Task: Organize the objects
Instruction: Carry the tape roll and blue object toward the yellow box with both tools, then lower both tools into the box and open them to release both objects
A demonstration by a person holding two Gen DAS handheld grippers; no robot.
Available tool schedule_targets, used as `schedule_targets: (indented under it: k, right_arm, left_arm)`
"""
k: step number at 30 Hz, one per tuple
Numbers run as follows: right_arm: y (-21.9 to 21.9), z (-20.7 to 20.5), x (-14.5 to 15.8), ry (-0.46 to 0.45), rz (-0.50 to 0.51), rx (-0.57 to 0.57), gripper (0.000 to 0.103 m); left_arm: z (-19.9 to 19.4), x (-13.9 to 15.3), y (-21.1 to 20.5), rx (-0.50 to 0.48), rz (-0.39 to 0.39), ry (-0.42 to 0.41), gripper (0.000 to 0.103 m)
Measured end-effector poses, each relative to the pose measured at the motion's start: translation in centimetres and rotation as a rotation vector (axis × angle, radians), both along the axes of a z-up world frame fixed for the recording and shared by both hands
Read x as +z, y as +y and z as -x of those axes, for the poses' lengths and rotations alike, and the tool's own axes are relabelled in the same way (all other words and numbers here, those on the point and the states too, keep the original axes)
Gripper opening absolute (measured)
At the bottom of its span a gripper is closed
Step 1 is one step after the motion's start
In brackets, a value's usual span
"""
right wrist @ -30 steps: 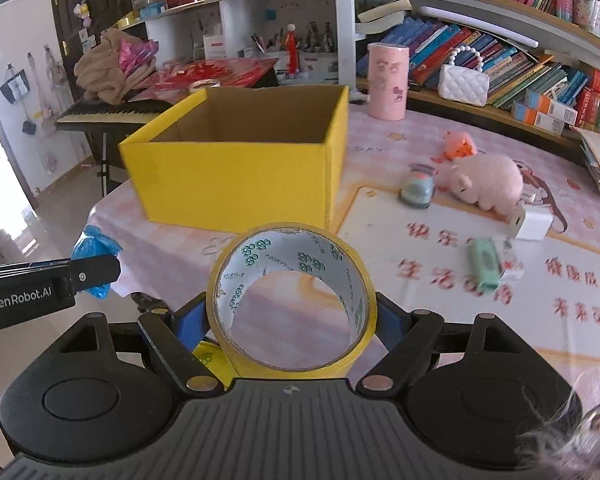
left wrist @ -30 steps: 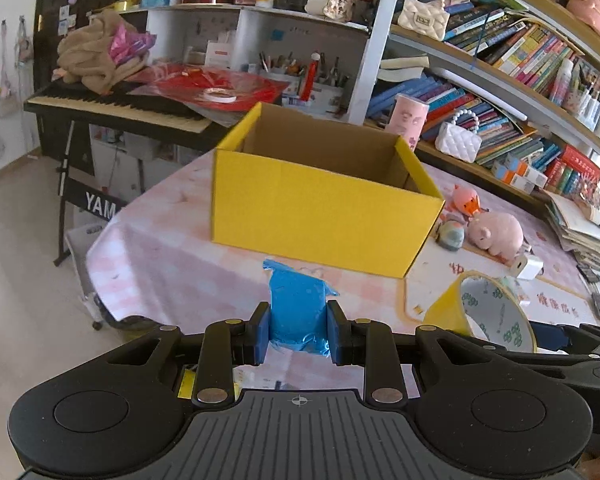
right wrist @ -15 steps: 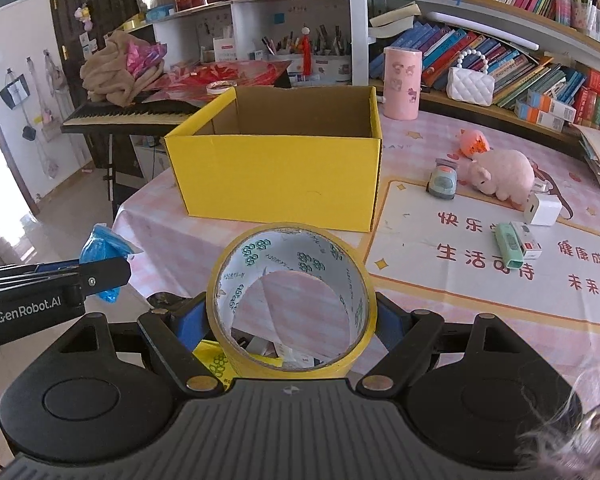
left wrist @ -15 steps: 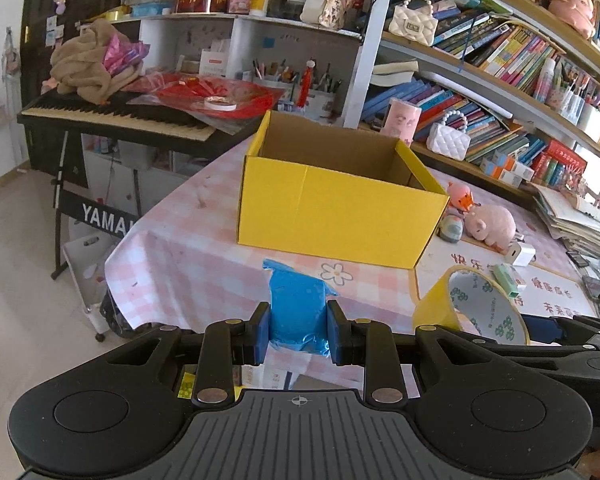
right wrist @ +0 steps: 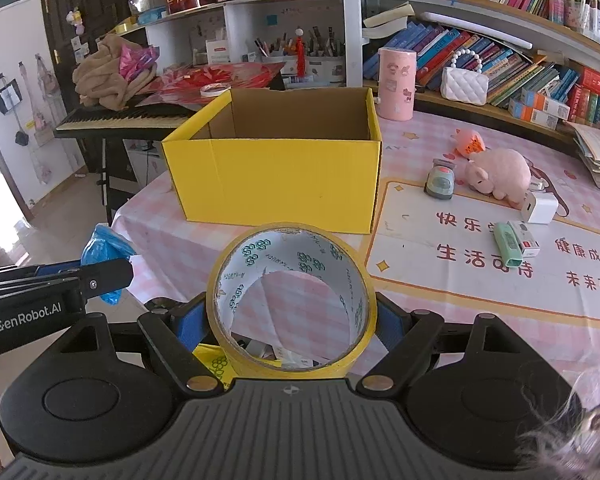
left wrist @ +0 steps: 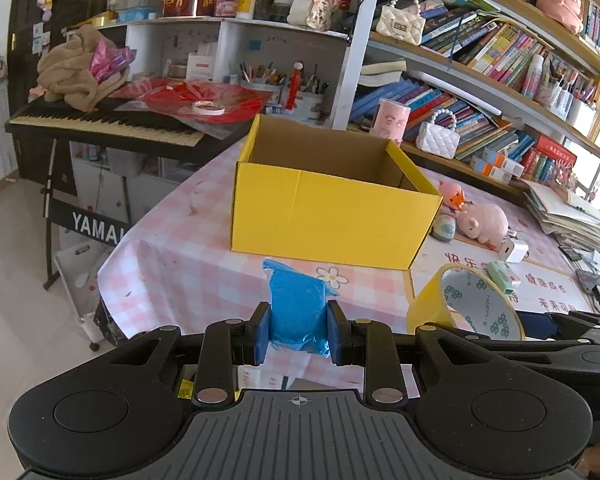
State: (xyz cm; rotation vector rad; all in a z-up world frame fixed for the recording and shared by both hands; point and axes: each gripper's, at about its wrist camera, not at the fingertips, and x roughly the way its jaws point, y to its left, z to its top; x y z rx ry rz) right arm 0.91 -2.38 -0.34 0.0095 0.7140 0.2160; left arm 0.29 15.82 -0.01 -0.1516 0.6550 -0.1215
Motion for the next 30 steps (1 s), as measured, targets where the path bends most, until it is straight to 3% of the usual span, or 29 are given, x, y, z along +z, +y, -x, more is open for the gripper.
schedule_targets:
  k: [16, 26, 30]
  right_arm:
    - [0.3, -1.6, 0.3, -0.016, 0.018, 0.016, 0.081]
    - [0.3, -6.9, 4.6, -0.254, 0.028, 0.056, 0.081]
    - [0.5, -11.3, 5.7, -0.291, 0.033, 0.075, 0.081]
  left_arm:
    - [-1.8, 0.4, -0.4, -0.010, -0.008, -0.023, 0.027]
    - [-7.4, 5.3, -0.6, 0.013, -0.033, -0.196, 0.026]
    - [-11.0, 6.1, -0.8, 0.030, -0.050, -0.218, 0.026]
